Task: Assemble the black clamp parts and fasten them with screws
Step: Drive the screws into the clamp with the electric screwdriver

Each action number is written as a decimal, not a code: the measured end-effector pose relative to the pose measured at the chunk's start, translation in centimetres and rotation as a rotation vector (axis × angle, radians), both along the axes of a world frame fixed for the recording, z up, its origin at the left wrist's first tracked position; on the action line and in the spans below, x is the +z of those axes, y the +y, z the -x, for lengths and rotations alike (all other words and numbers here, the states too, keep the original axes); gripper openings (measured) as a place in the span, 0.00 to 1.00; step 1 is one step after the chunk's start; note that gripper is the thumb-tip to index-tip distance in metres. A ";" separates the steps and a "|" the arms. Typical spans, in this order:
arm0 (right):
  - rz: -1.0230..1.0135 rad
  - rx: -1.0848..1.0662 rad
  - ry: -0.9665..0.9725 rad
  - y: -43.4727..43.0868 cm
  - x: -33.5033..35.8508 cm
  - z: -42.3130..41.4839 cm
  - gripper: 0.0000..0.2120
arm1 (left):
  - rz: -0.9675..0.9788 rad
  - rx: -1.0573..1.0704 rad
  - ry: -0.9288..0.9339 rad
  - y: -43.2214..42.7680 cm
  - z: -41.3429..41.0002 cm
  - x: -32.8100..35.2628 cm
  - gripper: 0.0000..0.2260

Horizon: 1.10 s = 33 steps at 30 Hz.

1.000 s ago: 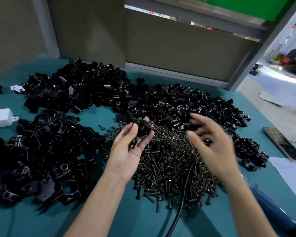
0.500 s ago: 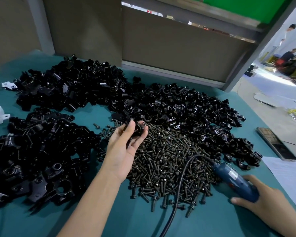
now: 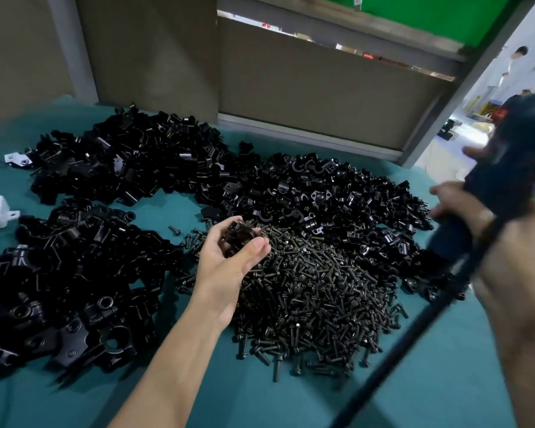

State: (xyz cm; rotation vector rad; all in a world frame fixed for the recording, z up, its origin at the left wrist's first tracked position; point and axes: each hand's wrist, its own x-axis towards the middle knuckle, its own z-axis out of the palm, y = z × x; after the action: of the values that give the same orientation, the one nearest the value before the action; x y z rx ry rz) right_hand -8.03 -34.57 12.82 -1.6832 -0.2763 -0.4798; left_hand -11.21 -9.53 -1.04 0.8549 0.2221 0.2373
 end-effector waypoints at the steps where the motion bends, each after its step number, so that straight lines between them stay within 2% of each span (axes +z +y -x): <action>1: -0.122 0.084 -0.040 1.6 0.1 -0.6 0.18 | -0.006 -0.015 -0.004 -0.1 0.1 0.1 0.30; 3: -0.394 0.207 -0.035 5.1 0.4 -1.5 0.17 | -0.011 -0.040 -0.027 -0.2 0.2 0.1 0.28; 5: -0.587 0.255 0.043 8.0 0.6 -2.2 0.13 | -0.023 -0.077 -0.052 -0.3 0.3 0.3 0.23; 7: -0.709 0.231 0.130 10.3 0.7 -3.0 0.11 | -0.046 -0.128 -0.069 -0.4 0.4 0.4 0.19; 10: -0.803 0.204 0.185 12.6 0.8 -3.9 0.12 | -0.037 -0.171 -0.085 -0.5 0.3 0.2 0.19; 17: -0.825 0.177 0.206 13.8 1.6 -4.8 0.12 | 0.038 -0.184 -0.099 -0.2 0.0 -0.2 0.24; 20: -0.811 0.189 0.223 13.8 1.7 -5.0 0.08 | 0.029 -0.200 -0.103 -0.2 0.0 -0.3 0.23; 24: -0.803 0.198 0.218 13.4 1.6 -5.2 0.08 | 0.030 -0.199 -0.128 -0.1 0.0 -0.4 0.18; 33: -0.765 0.235 0.251 13.1 1.9 -5.9 0.09 | -0.047 -0.270 -0.140 -0.2 0.1 -0.6 0.24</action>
State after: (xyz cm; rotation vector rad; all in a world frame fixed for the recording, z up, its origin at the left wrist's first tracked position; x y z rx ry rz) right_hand -2.15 -21.47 14.74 -0.9326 -0.0816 -0.1554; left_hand -11.33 -9.77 -1.68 0.9006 -0.0307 0.0497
